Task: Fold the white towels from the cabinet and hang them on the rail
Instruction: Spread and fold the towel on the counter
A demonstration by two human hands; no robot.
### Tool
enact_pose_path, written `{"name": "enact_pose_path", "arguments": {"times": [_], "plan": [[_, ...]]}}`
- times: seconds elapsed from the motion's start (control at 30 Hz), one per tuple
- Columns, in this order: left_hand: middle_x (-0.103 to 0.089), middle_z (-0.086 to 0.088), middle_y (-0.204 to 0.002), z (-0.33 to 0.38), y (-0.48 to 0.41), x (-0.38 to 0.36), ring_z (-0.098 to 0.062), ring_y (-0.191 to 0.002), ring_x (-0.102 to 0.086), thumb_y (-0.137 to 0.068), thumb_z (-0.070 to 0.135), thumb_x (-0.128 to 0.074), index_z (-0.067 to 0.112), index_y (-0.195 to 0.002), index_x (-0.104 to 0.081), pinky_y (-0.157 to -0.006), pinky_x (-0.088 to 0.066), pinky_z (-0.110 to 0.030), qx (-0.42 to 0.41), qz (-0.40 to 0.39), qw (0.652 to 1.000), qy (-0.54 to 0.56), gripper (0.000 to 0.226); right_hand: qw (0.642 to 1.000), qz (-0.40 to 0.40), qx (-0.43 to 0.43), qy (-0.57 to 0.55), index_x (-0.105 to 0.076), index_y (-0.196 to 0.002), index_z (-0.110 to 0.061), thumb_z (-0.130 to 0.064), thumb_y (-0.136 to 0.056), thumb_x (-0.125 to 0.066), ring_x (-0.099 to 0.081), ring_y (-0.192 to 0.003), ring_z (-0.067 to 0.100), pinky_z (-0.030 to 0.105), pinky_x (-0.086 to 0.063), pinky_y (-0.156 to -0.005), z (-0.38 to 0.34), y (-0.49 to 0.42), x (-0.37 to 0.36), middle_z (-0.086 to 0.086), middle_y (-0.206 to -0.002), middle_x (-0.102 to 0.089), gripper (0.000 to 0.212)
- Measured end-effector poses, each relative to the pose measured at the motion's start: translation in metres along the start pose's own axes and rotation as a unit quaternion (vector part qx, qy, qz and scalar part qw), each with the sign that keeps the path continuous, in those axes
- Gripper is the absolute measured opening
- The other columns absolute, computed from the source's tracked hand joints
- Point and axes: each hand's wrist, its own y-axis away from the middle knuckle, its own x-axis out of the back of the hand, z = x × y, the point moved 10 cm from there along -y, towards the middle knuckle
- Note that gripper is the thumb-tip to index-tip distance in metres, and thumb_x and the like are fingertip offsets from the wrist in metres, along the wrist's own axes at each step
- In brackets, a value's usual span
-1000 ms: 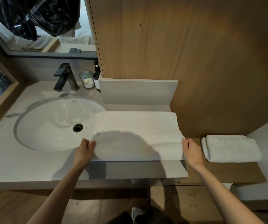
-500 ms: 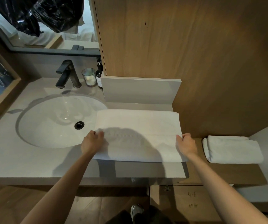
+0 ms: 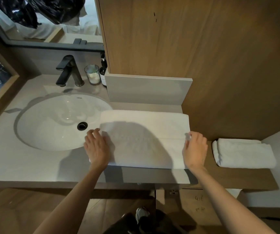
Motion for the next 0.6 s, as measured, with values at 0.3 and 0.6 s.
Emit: {"name": "enact_pose_path", "arguments": {"times": [0.3, 0.6], "plan": [[0.008, -0.003, -0.161, 0.108, 0.094, -0.082, -0.024, -0.148, 0.008, -0.097, 0.049, -0.003, 0.019, -0.154, -0.002, -0.119, 0.003, -0.049, -0.286, -0.205, 0.93, -0.101, 0.064, 0.961, -0.19, 0.186, 0.075, -0.026, -0.153, -0.019, -0.041, -0.1, -0.037, -0.008, -0.149, 0.027, 0.052, -0.007, -0.12, -0.113, 0.069, -0.103, 0.005, -0.161, -0.016, 0.058], [0.012, 0.001, -0.161, 0.032, 0.055, -0.048, -0.024, -0.147, 0.017, -0.094, 0.065, -0.01, 0.043, -0.152, -0.004, -0.119, 0.009, -0.047, -0.205, -0.171, 0.959, -0.097, 0.062, 0.943, -0.247, 0.192, 0.109, 0.009, -0.149, -0.051, -0.066, -0.096, -0.01, 0.022, -0.147, 0.023, 0.052, 0.009, -0.119, -0.042, 0.048, -0.074, -0.011, -0.16, 0.02, 0.058]]}}
